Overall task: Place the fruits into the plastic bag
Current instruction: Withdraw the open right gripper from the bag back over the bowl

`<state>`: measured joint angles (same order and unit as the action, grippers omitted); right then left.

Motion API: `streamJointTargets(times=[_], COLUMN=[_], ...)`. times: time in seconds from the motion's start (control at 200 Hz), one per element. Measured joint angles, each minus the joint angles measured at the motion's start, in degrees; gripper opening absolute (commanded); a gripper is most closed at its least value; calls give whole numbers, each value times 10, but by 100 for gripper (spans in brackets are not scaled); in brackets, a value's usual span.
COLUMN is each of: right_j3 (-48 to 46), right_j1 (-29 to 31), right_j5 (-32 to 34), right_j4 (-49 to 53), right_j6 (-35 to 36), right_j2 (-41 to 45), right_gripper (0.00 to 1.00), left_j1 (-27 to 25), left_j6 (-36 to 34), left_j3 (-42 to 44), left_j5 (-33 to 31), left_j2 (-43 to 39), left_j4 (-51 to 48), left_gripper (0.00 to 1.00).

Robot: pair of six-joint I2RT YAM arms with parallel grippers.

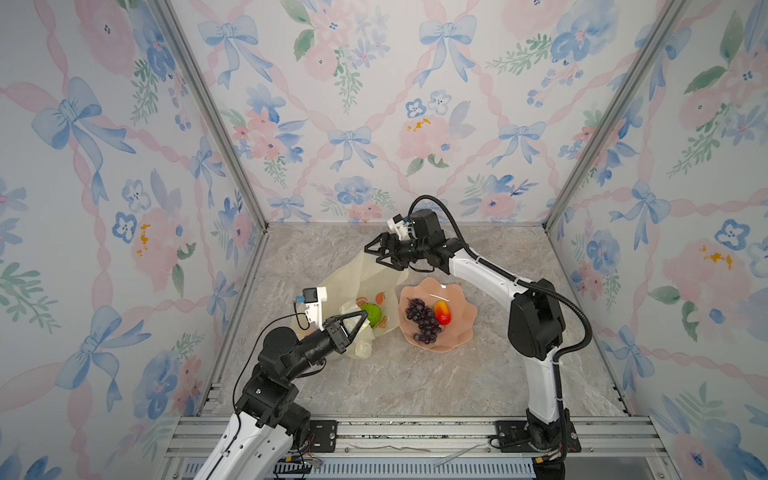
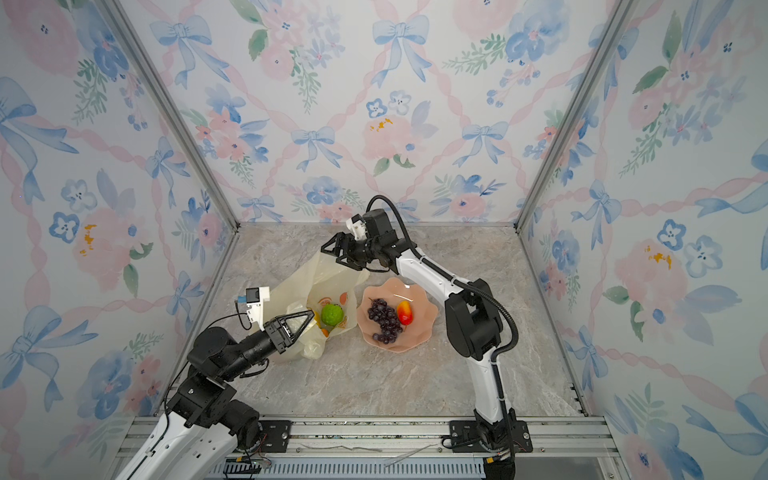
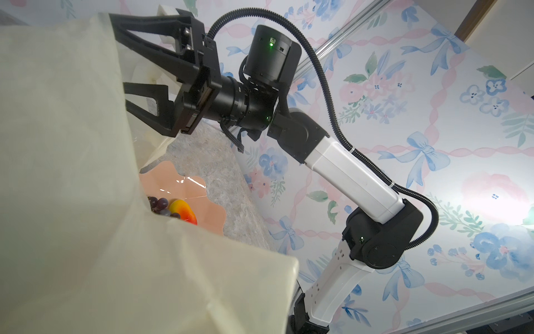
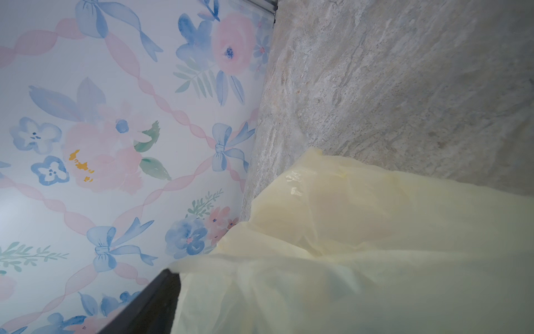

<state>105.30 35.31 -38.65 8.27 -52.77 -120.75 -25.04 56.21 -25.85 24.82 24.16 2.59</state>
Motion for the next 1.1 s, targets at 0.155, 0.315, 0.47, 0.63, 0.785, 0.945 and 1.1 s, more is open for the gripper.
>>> streamJointTargets(times=[0.155,0.315,0.47,0.63,0.785,0.945,1.1], right_j3=[-24,-55,-96,-139,-155,-155,-152], right_j1=[0,0,4,9,12,6,-7], right_j5=[-4,-8,-8,-5,6,54,156], right_j4=[0,26,51,91,151,243,363], right_j6=[-2,5,27,53,87,145,213], right_j2=[22,76,148,228,306,400,475], right_gripper=[81,82,83,84,86,88,89], left_j1=[0,0,0,0,0,0,0], left_j6=[1,7,7,7,7,7,7], left_j3=[8,14,14,16,16,16,16], left_j5=[-6,-13,-19,-21,-25,-25,-25], left_j2=[0,0,0,1,4,4,1], left_j4=[9,16,20,21,21,20,20], left_gripper=[0,0,0,0,0,0,0])
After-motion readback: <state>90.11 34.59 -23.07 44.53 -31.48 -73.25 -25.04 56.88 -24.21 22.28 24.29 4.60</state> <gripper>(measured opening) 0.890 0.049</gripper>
